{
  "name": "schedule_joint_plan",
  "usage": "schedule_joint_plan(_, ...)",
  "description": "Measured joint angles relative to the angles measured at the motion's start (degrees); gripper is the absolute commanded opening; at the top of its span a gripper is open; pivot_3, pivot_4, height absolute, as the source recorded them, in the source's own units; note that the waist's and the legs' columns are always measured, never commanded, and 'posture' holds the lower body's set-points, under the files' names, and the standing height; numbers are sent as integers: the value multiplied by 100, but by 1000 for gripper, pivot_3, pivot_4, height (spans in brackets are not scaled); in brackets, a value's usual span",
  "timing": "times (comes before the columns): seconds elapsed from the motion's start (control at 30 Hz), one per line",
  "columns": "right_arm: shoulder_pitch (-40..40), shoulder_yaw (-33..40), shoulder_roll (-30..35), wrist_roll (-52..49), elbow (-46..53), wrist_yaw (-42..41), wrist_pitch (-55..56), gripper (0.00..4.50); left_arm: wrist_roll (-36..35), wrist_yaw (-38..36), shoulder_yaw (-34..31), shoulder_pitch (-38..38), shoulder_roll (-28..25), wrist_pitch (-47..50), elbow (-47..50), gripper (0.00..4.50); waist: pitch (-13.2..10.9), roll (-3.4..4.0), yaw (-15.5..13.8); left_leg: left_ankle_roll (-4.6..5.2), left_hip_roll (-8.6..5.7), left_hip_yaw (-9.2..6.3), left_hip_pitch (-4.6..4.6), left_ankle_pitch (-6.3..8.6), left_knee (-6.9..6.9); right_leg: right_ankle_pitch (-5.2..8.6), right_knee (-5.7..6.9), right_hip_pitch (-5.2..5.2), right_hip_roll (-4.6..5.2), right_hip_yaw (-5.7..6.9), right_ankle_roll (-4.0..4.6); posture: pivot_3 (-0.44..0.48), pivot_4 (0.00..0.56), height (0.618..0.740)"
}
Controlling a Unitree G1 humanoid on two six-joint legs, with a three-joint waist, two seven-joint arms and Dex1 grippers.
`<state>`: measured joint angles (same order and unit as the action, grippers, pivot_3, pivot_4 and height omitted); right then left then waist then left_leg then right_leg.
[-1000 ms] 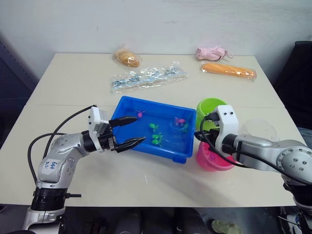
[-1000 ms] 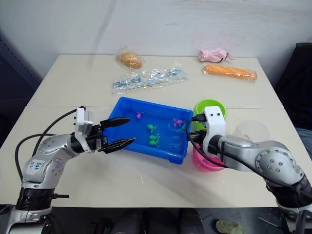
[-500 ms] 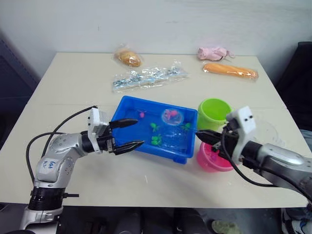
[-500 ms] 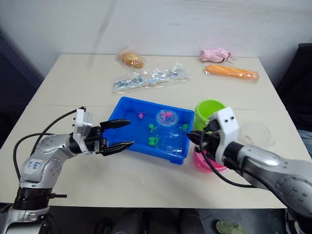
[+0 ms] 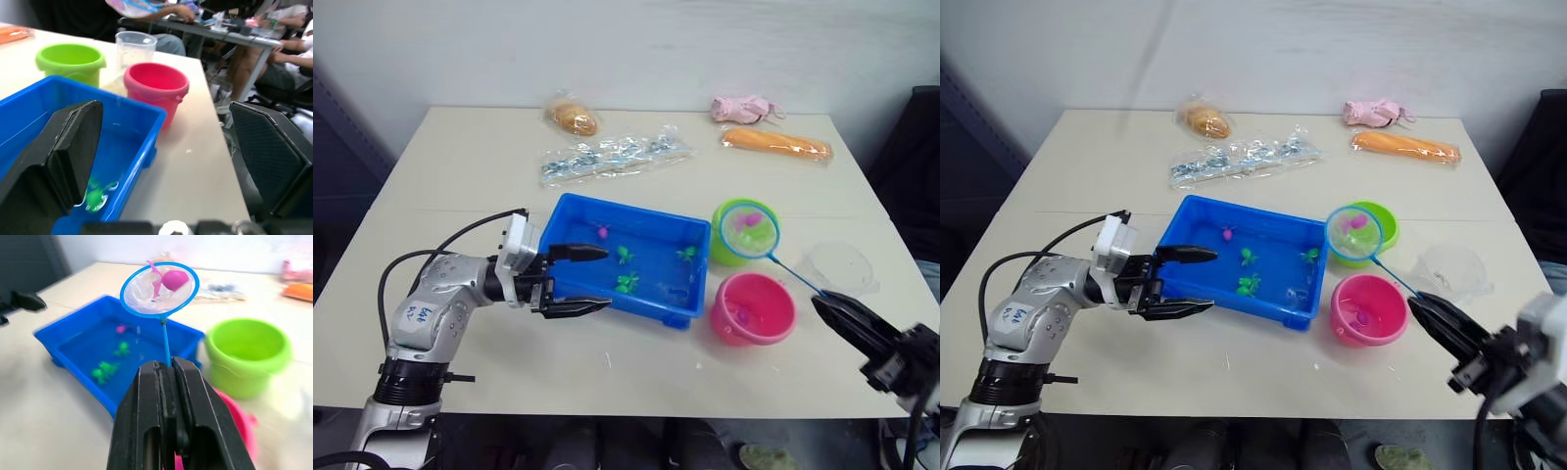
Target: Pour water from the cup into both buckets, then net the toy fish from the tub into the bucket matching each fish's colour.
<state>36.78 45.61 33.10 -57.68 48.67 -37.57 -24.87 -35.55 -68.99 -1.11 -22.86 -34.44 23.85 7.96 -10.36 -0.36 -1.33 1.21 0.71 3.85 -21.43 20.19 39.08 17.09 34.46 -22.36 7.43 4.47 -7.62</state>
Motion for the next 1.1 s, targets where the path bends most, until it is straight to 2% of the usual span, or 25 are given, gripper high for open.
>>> schedule_joint_plan(0.1, 354, 148, -356, 477, -148, -479, 577, 0, -7, -69, 65, -151, 71, 3, -13, 4459, 0, 0, 27, -4, 5, 5, 14, 1, -1, 2, 5, 0, -3, -7, 3, 0, 150, 740)
schedule_joint_plan(0.2, 759, 183, -671, 1497, -637, -1254, 1615, 0, -6, -150, 123, -260, 144, -16, -147, 4459, 3, 5, 2, -7, 4, 7, 19, 2, -2, 6, 1, -1, -5, -8, 11, 0, 150, 740)
schedule_joint_plan(0.43, 682, -264, -871, 3240, -1945, -1913, 3557, 0, -1, -177, 219, -320, 267, -21, -237, 4459, 3, 5, 14, -11, 3, 11, 22, 0, 0, 6, 12, -4, -2, -15, 11, 0, 150, 740)
schedule_joint_plan(0.53, 477, -438, -854, 3781, -2428, -1902, 4267, 0, 1, -174, 220, -320, 281, -22, -236, 4459, 3, 6, 16, -16, 3, 12, 23, -3, 0, 7, 19, -5, -2, -16, 12, 0, 150, 740)
schedule_joint_plan(0.77, -37, -479, -588, 5170, -3306, -1273, 6025, 0, 2, -96, 218, -302, 286, -22, -198, 4459, 4, 6, 9, -23, 2, 10, 25, -7, 1, 8, 20, -5, -1, -15, 14, 0, 150, 740)
schedule_joint_plan(1.1, -249, -395, -197, 6617, -3764, -227, 7780, 0, 0, 72, 217, -221, 316, -21, -148, 4459, 4, 7, 16, -27, 2, 11, 29, -11, 4, 9, 27, -3, -2, -16, 16, 0, 150, 740)
